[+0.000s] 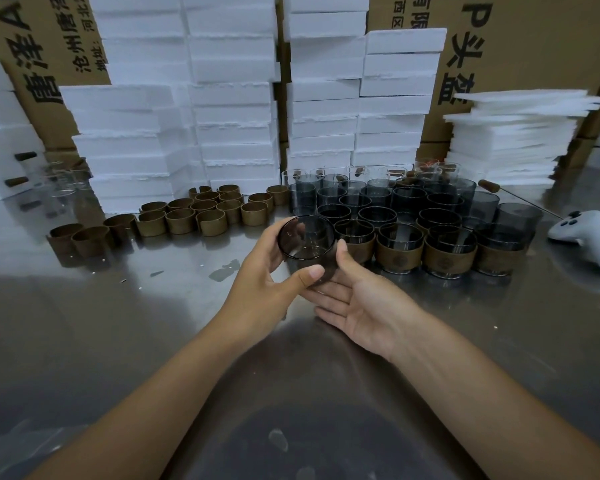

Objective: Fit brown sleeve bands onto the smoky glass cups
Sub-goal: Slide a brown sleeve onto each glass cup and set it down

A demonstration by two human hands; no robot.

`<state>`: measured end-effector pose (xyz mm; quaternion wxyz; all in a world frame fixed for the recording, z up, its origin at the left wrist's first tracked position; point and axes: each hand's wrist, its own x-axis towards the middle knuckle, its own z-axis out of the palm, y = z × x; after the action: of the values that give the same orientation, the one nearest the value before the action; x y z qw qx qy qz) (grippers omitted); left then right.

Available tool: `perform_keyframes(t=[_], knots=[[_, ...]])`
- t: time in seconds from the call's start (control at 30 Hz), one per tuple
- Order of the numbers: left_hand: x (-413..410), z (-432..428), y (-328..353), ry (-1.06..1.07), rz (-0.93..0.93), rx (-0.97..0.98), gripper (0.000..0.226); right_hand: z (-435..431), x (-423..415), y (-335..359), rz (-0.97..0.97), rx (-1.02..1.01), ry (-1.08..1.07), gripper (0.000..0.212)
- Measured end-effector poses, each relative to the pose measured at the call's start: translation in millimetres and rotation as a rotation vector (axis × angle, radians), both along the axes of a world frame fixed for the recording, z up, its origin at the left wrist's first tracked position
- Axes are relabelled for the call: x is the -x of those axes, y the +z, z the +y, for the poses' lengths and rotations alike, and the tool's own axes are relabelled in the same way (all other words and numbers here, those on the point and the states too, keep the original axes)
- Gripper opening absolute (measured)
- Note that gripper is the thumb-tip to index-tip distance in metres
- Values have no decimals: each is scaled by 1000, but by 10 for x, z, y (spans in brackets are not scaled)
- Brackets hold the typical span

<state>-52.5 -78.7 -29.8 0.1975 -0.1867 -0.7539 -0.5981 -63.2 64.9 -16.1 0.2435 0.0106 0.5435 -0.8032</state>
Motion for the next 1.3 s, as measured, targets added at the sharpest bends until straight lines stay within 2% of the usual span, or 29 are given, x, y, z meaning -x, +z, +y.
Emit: perform_keyframes(t=[0.13,0.33,0.5,0.7,0.9,1.03,1.13,1.17,1.23,1.3], knots=[[-7,15,2,5,4,21,49,-9,12,25,-3,98,-111,31],[-22,35,-2,-18,-23,-31,46,2,8,57,-17,286,-100,20],[-31,40,5,-33,-60,-102,48,-16,-14,44,-1,289,-36,26],[-33,53,34,-29,-107,-196,44,-36,-21,33,14,220,45,46],[-29,32,55,-37,-148,-284,39,-15,-19,34,19,165,102,48],[-8,-2,60,-53,-237,-384,45,-36,-9,5,208,-26,22,50],[-23,25,76,-167,-305,-415,39,-65,-46,16,379,-143,-91,72],[-30,43,78,-195,-311,-418,39,-68,-51,14,426,-165,-99,73],[-41,74,80,-196,-305,-444,44,-75,-65,9,499,-198,-87,55],[-45,88,88,-159,-296,-485,50,-85,-80,16,554,-214,-101,48]])
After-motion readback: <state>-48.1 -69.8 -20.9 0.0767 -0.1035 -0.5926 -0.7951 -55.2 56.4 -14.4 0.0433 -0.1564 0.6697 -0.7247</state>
